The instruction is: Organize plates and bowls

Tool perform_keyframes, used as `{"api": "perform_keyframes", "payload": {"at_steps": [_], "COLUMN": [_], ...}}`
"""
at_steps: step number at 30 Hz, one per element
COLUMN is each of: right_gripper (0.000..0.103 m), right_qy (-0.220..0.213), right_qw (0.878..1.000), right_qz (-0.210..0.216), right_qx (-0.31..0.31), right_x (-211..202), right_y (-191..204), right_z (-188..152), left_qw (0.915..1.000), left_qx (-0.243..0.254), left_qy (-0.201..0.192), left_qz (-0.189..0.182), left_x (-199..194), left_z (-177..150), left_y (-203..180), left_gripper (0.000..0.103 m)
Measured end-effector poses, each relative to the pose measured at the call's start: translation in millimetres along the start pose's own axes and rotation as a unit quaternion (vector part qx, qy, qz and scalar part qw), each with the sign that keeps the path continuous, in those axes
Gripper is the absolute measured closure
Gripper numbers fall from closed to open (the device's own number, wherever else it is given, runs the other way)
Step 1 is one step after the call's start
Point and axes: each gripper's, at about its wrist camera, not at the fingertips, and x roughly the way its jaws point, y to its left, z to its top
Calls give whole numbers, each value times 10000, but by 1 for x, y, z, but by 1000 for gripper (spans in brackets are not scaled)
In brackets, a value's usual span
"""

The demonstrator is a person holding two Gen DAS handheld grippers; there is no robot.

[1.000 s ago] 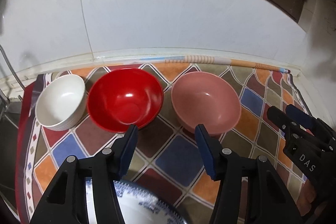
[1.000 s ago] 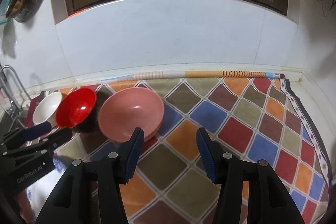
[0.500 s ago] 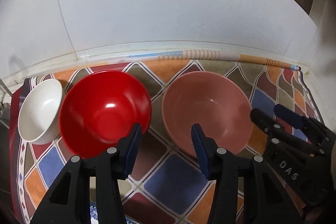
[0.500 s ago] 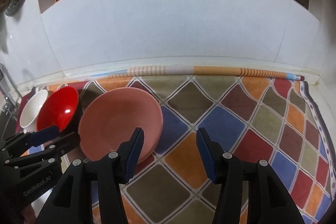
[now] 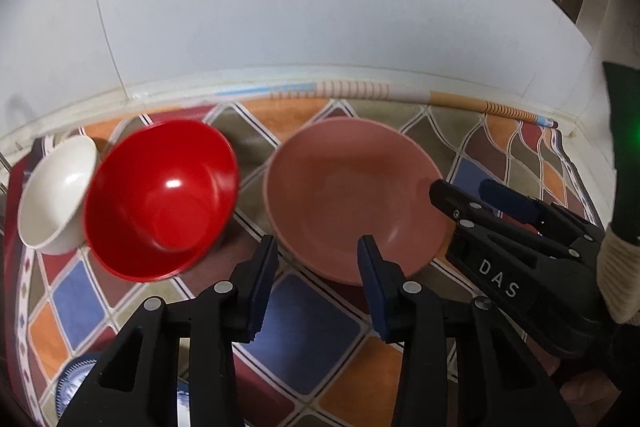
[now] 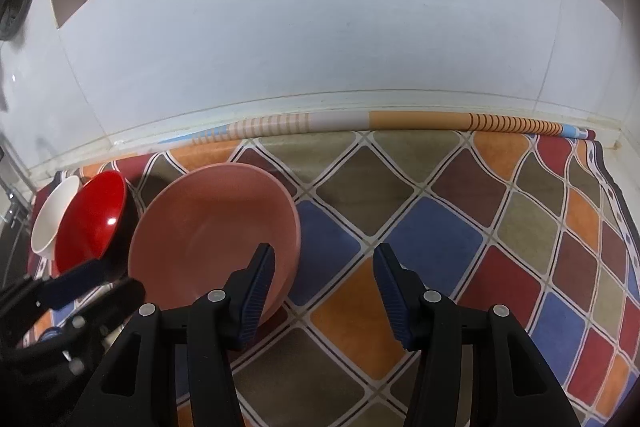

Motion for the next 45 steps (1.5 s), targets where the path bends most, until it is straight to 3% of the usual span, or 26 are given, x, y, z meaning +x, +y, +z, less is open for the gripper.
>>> {"api": "perform_keyframes", "payload": {"at_steps": [9,15,22,30,45], "right_gripper": [59,67,90,90,90], "right_qy": [102,198,347,335,118], "right_qw": [9999,9997,9990,9991,9989], "right_qz": [108,134,226,241,200], "right_qx": [-32,-72,-150,23,408], "right_x": [12,24,33,18,-61], "right_y": [0,2,6,6,-7], "right_z": [1,2,-2,-6,-28], "left_qw": [9993,9987,9988,9996,9978], "left_qx": [101,172,237,213,422], "left_qy": [124,199,179,129,60], "left_qz": [349,436,378,103,-504], "left_x": [31,45,44,20,-43], "left_z": [2,6,10,7,-24], "left_y": [-2,-2,-1,-4,-22], "left_gripper": [63,69,79,79,79]}}
